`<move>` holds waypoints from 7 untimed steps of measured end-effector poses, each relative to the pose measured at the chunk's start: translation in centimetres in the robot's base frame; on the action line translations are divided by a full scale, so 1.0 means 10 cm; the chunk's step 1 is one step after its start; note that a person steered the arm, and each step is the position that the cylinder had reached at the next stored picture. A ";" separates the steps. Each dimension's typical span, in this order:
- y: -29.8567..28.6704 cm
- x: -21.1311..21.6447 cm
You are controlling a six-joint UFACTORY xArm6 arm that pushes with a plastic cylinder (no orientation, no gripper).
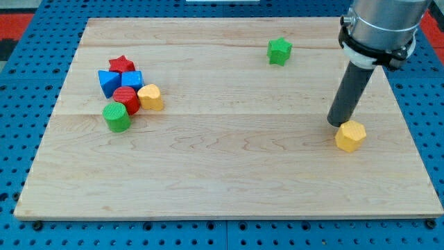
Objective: Move your arm to the left side of the board
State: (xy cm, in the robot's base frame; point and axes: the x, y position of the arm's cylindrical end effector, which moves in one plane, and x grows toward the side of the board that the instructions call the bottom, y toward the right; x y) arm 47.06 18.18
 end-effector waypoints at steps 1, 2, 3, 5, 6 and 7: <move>-0.06 0.05; -0.67 -0.16; -1.17 -0.22; -2.06 -0.04; -2.09 0.48; -2.24 0.58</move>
State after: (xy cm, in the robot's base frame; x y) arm 52.85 -4.23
